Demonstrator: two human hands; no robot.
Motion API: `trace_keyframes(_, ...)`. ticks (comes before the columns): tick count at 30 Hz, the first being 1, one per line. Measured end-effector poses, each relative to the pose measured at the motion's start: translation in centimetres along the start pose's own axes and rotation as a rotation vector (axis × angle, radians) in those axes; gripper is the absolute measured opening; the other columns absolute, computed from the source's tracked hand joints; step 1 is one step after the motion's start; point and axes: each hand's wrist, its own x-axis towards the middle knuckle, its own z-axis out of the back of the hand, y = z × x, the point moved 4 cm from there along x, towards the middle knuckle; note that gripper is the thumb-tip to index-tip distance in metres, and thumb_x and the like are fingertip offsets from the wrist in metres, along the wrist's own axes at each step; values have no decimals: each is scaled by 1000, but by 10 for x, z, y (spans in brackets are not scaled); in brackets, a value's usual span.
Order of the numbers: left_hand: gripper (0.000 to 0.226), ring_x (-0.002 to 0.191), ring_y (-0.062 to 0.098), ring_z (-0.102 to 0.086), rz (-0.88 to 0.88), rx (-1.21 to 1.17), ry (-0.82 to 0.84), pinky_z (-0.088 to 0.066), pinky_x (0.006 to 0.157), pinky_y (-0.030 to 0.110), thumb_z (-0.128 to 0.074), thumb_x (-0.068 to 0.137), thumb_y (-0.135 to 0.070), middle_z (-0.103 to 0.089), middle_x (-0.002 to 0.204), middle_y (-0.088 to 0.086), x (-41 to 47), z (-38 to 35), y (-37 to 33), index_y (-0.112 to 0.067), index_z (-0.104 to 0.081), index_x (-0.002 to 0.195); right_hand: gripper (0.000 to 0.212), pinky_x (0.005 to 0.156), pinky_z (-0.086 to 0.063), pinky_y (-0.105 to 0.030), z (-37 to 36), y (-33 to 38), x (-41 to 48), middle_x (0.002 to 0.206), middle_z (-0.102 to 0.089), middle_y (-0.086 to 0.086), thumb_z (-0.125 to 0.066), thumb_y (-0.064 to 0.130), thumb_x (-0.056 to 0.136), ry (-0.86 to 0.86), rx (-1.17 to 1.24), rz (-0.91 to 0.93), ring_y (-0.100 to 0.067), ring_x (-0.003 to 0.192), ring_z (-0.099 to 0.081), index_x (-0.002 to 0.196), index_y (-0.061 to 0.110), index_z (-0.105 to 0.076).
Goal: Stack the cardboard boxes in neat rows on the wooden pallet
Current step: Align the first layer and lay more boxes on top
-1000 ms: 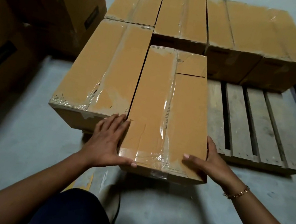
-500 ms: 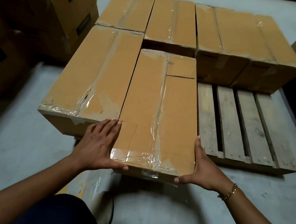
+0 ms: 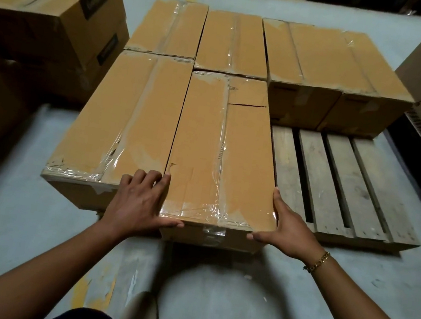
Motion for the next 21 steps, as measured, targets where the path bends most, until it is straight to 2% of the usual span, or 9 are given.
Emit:
trace_keyframes(3,122,100,30,-50,10,13,0,-42,82,46,-16,68,-105,-56,120,7,4,-2,1,-15,-52,143,137,103,-45,-33,2,1,5,157,-44,-1,-88,57,67,-20,-10,-11,-24,132,-51,162,25,5)
trace_keyframes(6,120,100,31,-50,-4,5,-48,-42,82,46,-19,70,-104,-56,118,7,6,-3,2,-15,-52,142,139,108,-43,-35,3,-1,8,161,-38,0,-88,59,65,-21,-8,-11,-25,137,-47,162,25,5)
trace_keyframes(9,121,118,32,-50,-23,-40,-74,-40,94,50,-24,71,-104,-51,135,9,6,-5,2,-15,-45,149,147,115,-37,-36,-1,-3,9,167,-24,0,-87,65,62,0,24,-8,-23,146,-38,161,24,14)
trace_keyframes(10,124,133,33,-44,-21,-57,-56,-37,104,51,-25,70,-105,-43,150,11,7,-7,3,-15,-38,155,151,116,-36,-36,-4,-3,10,168,-21,-1,-87,66,60,8,38,-14,-24,147,-36,160,24,18)
trace_keyframes(12,135,157,29,-13,-5,-92,19,-16,125,50,-24,68,-106,-10,172,11,9,-15,5,-14,-12,165,154,116,-36,-35,-8,-4,12,168,-23,-3,-88,66,58,5,58,-29,-24,146,-37,159,23,22)
trace_keyframes(14,139,158,22,16,3,-103,89,3,129,45,-15,65,-108,18,171,7,11,-23,6,-14,11,164,155,114,-38,-35,-10,-5,15,166,-27,-3,-89,64,58,-11,68,-37,-25,143,-41,159,23,21)
trace_keyframes(15,139,156,20,22,1,-96,104,7,128,44,-12,64,-109,24,169,6,12,-25,6,-14,17,162,155,113,-39,-35,-11,-6,16,165,-30,-3,-90,63,58,-16,70,-34,-25,142,-42,159,24,20)
trace_keyframes(17,139,156,20,23,-1,-82,102,9,128,44,-10,64,-108,26,168,6,12,-26,6,-13,18,162,155,112,-40,-35,-12,-8,17,163,-33,-2,-90,63,57,-22,71,-29,-25,140,-44,160,25,19)
trace_keyframes(21,137,158,21,15,-5,-99,64,5,128,44,-12,68,-107,16,170,7,11,-24,6,-11,8,164,154,110,-43,-35,-13,-9,19,160,-39,-1,-89,66,55,-37,82,-26,-23,137,-48,160,28,17)
